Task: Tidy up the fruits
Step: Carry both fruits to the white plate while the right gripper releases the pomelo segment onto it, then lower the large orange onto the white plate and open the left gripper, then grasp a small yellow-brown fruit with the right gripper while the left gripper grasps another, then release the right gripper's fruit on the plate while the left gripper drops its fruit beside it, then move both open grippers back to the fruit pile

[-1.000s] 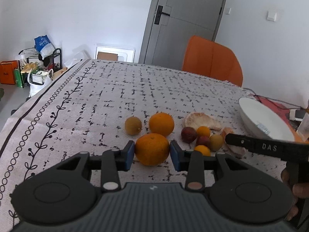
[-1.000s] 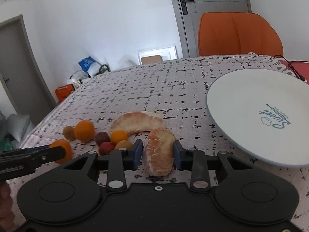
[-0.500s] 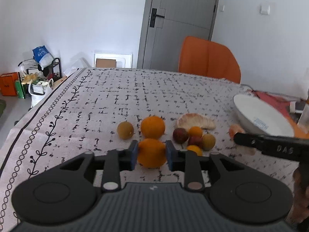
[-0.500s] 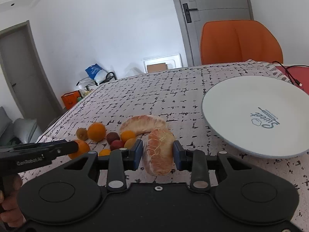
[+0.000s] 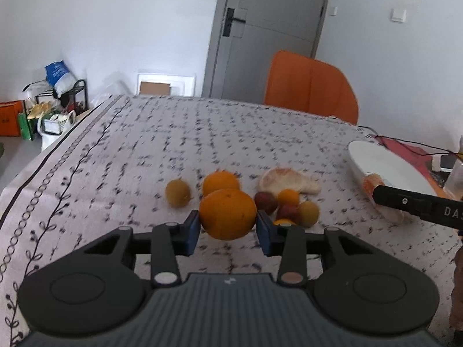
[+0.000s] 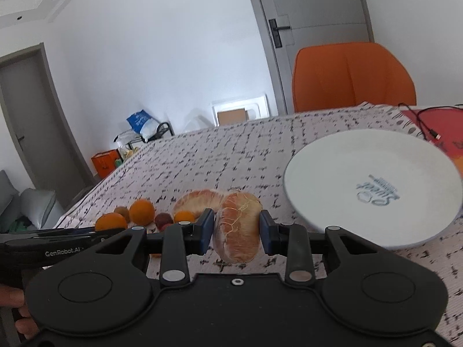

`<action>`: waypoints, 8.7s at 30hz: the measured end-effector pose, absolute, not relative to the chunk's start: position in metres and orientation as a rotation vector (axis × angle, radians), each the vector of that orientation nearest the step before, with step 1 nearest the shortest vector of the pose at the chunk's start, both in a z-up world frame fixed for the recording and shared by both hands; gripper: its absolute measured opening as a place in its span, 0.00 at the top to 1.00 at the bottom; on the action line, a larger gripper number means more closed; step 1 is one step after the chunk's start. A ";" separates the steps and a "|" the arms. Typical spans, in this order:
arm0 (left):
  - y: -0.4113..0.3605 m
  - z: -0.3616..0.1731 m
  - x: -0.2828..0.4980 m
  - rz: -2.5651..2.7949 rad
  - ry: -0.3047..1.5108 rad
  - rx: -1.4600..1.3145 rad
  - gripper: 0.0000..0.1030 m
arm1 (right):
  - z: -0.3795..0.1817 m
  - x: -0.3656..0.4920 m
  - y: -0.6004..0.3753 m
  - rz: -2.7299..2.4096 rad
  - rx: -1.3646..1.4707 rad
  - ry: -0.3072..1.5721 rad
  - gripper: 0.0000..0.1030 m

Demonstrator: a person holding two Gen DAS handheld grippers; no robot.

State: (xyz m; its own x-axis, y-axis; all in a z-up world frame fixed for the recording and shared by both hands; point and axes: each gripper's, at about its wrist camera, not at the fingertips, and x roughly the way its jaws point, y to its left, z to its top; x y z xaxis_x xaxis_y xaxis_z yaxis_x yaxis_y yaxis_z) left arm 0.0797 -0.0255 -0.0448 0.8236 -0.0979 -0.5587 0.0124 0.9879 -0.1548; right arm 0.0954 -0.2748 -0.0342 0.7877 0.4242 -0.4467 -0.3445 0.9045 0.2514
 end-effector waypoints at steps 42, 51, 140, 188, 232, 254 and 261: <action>-0.168 -0.018 0.138 -0.283 0.555 0.006 0.61 | -0.039 0.123 -0.404 0.150 0.237 0.430 0.67; -0.188 -0.019 0.154 -0.306 0.565 0.030 0.61 | -0.042 0.113 -0.404 0.146 0.240 0.406 0.40; 0.012 -0.048 0.104 0.028 0.588 -0.173 0.44 | -0.051 0.116 -0.244 0.534 0.137 0.605 0.51; -0.052 -0.024 0.105 -0.117 0.526 -0.159 0.77 | -0.027 0.101 -0.307 0.382 0.185 0.490 0.78; -0.190 -0.014 0.141 -0.334 0.525 0.003 0.76 | -0.046 0.086 -0.413 0.216 0.357 0.436 0.62; -0.153 -0.006 0.129 -0.213 0.507 -0.018 0.40 | -0.043 0.083 -0.400 0.236 0.338 0.436 0.49; -0.123 -0.004 0.120 -0.141 0.496 -0.047 0.25 | -0.037 0.083 -0.380 0.264 0.309 0.435 0.41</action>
State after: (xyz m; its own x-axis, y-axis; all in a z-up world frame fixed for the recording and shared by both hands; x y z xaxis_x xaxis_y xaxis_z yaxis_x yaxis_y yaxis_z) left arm 0.1198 -0.1232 -0.0043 0.8698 -0.1465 -0.4712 0.1237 0.9892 -0.0793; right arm 0.0830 -0.3801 -0.0372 0.8741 0.3143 -0.3703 -0.1837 0.9197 0.3470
